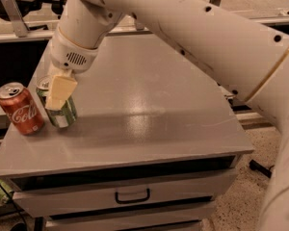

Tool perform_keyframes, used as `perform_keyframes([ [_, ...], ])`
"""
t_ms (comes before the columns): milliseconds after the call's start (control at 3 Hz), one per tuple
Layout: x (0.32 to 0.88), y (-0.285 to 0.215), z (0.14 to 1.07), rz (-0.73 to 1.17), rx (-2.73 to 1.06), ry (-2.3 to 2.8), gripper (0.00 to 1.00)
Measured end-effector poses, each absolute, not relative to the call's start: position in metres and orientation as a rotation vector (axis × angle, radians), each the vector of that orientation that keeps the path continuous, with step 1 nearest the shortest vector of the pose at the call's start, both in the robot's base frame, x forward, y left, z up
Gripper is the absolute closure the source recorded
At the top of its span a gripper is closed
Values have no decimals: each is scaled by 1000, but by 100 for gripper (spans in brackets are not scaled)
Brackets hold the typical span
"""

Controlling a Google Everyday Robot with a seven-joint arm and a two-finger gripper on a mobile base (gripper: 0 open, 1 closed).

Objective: Move green can near coke can

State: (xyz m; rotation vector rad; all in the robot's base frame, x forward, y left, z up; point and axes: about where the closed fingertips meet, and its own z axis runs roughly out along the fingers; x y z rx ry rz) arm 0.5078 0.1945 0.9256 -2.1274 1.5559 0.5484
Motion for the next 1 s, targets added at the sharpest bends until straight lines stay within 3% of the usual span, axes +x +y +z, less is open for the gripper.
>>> perform_keyframes([
  [667, 503, 202, 911, 566, -2126, 1573, 12],
  [1000, 503, 201, 905, 558, -2105, 1587, 0],
])
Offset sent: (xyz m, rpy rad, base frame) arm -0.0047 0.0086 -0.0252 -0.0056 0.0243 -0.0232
